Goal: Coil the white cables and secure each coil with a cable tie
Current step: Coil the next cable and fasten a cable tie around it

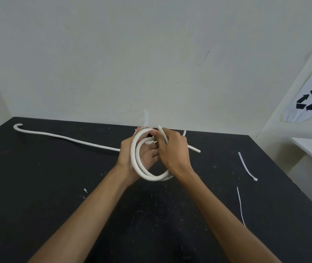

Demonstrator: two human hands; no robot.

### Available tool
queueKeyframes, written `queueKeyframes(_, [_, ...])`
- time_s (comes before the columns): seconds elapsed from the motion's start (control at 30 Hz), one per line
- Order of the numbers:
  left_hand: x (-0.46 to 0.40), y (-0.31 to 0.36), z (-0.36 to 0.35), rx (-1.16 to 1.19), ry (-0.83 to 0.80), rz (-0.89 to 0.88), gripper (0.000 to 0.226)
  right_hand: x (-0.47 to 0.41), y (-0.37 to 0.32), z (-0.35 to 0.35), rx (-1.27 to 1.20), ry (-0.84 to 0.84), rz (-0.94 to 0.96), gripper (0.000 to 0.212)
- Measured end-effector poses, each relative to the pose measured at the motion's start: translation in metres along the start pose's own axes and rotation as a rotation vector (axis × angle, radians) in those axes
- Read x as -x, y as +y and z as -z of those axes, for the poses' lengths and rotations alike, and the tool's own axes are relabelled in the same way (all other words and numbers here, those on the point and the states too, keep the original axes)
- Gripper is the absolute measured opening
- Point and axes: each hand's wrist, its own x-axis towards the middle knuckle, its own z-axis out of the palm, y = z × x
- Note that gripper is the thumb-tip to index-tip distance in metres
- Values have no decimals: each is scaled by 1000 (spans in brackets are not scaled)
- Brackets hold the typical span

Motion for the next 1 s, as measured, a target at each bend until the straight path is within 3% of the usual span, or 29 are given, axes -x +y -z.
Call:
queueKeyframes(0.2, [5, 7, -7, -308, 111, 57, 78, -6, 8, 13, -52, 182, -122, 43])
queueKeyframes(0.37, [14, 1, -9, -582, 97, -9, 71, -14, 19, 24, -83, 335, -273, 56])
queueKeyframes(0.47, [5, -4, -14, -511, 151, -98, 59, -11, 20, 19, -80, 323, -273, 54])
queueKeyframes(0.67, [-6, -2, -21, -262, 136, 30, 47, -1, 18, 15, 89, 268, -182, 53])
queueKeyframes(0.87, [-9, 5, -7, -185, 100, 121, 33, 3, 24, 20, 238, 277, 26, 46])
queueKeyframes(1.0, [-9, 5, -8, -267, 125, 119, 36, 1, 32, 20, 278, 250, 109, 39])
